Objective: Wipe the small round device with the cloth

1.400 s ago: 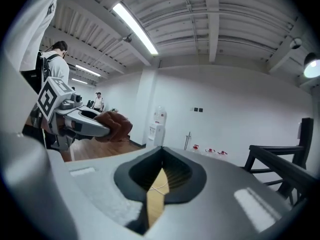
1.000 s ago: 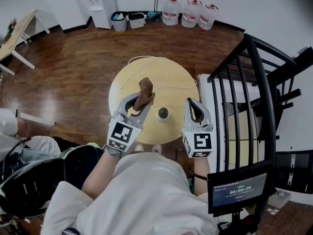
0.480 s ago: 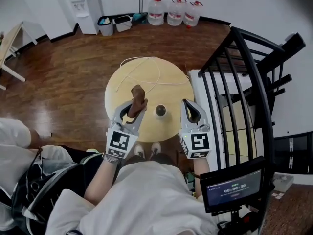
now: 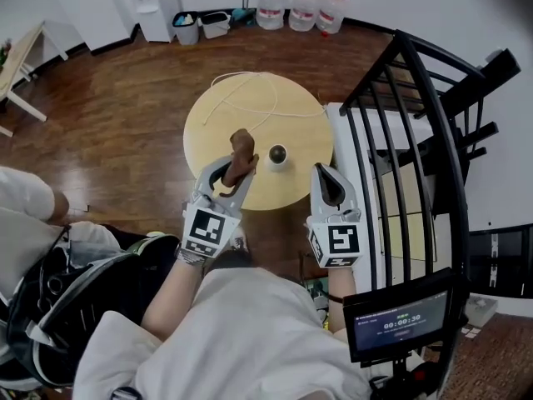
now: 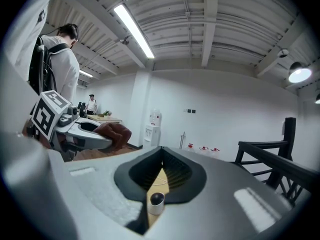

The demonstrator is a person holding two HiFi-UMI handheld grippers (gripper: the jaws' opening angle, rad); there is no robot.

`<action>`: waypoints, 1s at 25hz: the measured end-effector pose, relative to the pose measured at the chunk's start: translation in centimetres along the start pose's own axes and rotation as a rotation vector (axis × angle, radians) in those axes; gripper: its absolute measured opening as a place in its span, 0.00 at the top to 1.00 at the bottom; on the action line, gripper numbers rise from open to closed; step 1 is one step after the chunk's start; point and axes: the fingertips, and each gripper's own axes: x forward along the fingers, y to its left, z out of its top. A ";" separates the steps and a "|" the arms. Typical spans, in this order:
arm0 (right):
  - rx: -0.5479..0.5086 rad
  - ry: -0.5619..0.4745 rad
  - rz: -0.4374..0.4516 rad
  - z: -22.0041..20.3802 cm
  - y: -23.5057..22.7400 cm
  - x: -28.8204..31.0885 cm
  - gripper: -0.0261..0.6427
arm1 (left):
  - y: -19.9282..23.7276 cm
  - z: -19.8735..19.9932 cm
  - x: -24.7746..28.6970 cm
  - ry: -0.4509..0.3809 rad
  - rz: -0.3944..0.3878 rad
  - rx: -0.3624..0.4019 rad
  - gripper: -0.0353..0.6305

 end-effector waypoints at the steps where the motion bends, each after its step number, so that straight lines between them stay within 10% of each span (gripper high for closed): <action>1: 0.003 -0.013 0.007 0.1 0.1 -0.8 0.95 | -0.7 0.2 -0.5 -0.001 0.007 0.007 0.76; 25: -0.023 -0.069 0.115 -2.0 2.6 -22.5 0.96 | -19.1 3.3 -12.2 -0.016 0.124 0.039 0.76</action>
